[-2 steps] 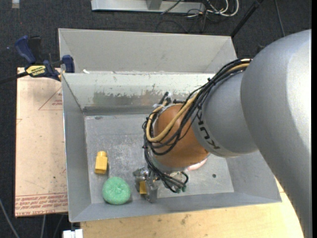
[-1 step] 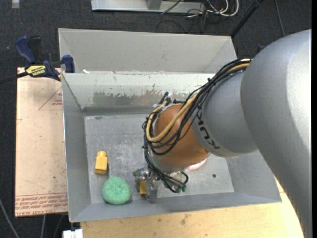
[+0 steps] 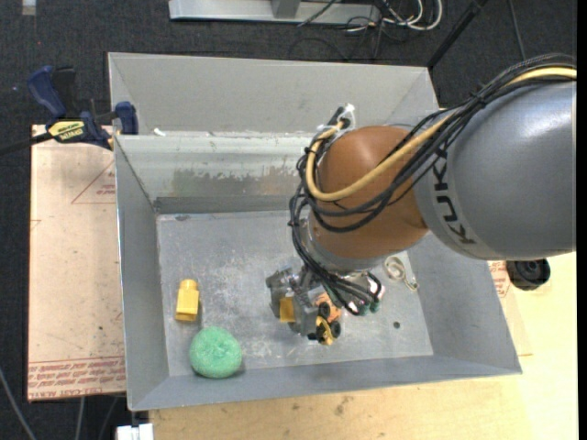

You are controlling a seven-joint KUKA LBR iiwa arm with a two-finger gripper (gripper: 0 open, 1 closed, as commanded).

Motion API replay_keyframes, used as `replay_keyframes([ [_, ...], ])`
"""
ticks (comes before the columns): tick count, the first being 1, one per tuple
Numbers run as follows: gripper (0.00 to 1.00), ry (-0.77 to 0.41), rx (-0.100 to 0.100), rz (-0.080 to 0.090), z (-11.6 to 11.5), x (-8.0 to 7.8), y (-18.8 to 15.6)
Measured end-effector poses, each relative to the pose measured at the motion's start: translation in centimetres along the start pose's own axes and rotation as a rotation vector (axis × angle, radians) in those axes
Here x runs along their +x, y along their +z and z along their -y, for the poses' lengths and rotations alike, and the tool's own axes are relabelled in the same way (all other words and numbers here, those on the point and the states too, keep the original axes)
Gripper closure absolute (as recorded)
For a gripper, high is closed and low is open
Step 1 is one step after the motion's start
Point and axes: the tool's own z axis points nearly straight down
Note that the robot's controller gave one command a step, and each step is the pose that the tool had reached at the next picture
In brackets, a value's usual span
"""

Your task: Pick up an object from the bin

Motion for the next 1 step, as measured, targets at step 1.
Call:
replay_keyframes([
  [1,1.0,0.0,0.0,0.0,0.0,0.0,0.0],
])
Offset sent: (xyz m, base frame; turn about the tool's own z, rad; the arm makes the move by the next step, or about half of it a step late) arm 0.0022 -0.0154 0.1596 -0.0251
